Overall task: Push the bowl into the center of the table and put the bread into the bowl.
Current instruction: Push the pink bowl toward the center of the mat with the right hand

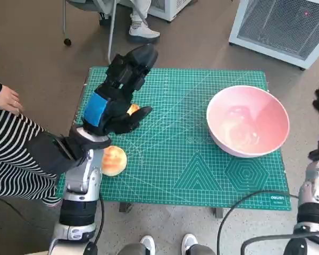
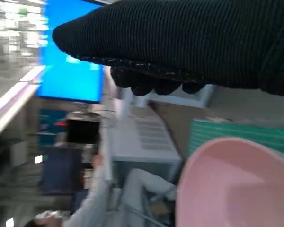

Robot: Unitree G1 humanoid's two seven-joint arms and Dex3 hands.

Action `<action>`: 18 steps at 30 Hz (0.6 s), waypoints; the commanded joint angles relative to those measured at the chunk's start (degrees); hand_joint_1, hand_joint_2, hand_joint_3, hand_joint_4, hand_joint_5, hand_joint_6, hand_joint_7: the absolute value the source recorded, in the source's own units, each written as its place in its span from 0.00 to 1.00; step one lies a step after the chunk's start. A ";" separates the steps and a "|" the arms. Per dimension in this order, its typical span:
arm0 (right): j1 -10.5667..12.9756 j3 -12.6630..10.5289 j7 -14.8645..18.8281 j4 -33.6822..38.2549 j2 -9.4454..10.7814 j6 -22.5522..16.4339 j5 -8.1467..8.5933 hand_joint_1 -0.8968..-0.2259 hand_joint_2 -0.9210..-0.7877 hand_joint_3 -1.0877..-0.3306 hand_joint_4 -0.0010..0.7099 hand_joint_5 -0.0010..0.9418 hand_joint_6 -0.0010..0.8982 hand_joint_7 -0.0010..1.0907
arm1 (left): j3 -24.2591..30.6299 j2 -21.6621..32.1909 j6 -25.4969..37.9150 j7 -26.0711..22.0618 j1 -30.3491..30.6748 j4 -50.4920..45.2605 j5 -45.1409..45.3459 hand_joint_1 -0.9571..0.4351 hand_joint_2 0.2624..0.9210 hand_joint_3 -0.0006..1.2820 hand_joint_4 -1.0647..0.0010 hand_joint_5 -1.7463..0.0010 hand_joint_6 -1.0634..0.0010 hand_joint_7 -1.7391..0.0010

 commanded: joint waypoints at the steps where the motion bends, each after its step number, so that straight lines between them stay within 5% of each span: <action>1: -1.07 -1.69 2.19 4.37 1.22 2.79 3.10 0.25 0.00 0.22 0.20 0.00 0.01 0.45 | 0.16 0.91 -0.80 0.11 -0.09 0.21 0.70 0.20 1.00 0.24 0.93 0.89 1.00 0.64; 7: -2.46 -2.63 3.39 6.41 3.35 4.08 5.02 0.27 0.00 0.25 0.19 0.00 0.03 0.43 | 0.33 1.42 -0.81 0.10 0.14 -0.03 0.42 0.20 1.00 0.25 0.93 0.89 1.00 0.64; 18: -5.01 -1.54 5.21 8.34 7.00 6.16 5.16 0.29 0.00 0.29 0.22 0.01 0.09 0.38 | 0.65 1.88 -1.01 0.20 1.06 -0.58 0.16 0.20 1.00 0.24 0.93 0.89 1.00 0.64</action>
